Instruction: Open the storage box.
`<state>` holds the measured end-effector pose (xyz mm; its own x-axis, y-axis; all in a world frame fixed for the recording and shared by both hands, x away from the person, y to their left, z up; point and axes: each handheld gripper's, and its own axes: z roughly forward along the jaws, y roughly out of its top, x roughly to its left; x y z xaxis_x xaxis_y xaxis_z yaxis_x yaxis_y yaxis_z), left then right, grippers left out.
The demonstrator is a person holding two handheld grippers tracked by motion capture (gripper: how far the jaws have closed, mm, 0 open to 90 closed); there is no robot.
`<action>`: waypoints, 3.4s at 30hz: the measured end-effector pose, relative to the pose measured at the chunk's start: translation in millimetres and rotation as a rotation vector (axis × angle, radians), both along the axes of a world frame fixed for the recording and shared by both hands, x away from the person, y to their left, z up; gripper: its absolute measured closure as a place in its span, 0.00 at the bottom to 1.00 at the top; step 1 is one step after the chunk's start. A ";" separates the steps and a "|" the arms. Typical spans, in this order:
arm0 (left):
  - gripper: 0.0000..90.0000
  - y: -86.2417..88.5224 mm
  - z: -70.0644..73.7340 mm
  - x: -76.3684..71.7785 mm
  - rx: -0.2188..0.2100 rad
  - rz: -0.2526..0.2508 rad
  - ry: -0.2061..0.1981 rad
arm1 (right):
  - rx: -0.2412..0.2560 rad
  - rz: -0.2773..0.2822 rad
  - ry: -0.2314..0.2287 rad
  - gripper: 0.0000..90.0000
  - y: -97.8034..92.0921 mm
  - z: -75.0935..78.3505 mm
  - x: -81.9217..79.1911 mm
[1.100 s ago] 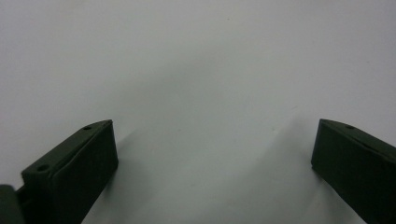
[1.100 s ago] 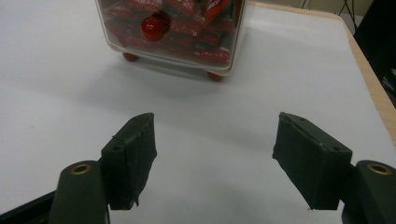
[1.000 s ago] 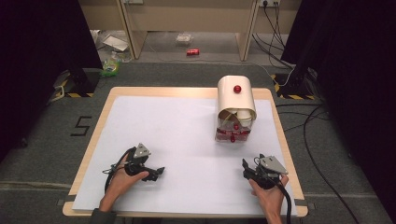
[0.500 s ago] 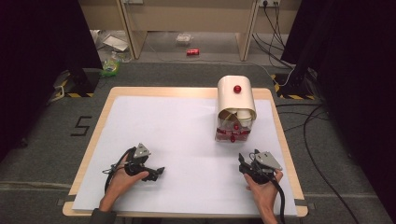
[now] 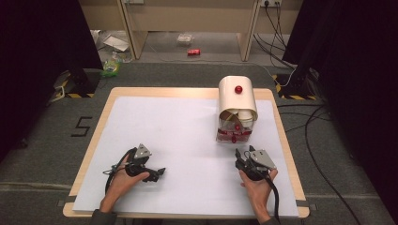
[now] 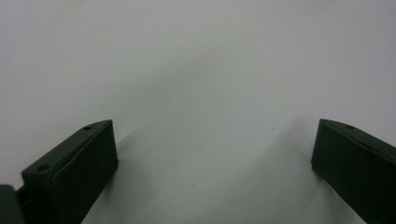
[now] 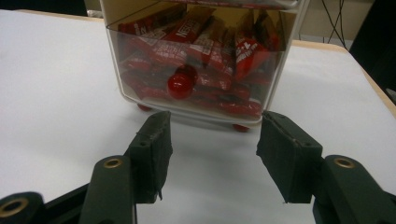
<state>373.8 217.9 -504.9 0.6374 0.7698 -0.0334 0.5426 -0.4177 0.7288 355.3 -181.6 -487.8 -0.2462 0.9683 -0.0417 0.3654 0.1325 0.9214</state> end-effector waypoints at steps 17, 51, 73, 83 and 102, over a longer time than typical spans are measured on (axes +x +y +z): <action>0.00 -0.1 0.0 -0.1 0.001 0.000 -0.001 | 0.026 -0.022 -0.020 0.56 14.9 0.1 9.4; 0.00 -0.2 0.1 -0.1 0.002 0.001 -0.001 | -0.054 -0.053 -0.017 0.81 38.8 -3.4 27.7; 0.00 -0.2 0.0 -0.1 0.001 0.001 -0.001 | -0.064 -0.070 0.002 0.82 41.2 -2.5 28.2; 0.00 -0.1 0.0 -0.2 0.001 0.001 -0.001 | -0.082 -0.044 0.001 0.82 39.0 -2.6 27.0; 0.00 -0.2 -0.1 -0.2 0.000 0.000 -0.002 | -0.069 -0.033 -0.005 0.82 37.4 -3.4 15.3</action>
<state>373.6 217.7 -505.0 0.6372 0.7700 -0.0320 0.5414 -0.4177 0.7297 370.6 -144.2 -491.2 -0.2133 0.9708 -0.1100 0.3660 0.1838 0.9123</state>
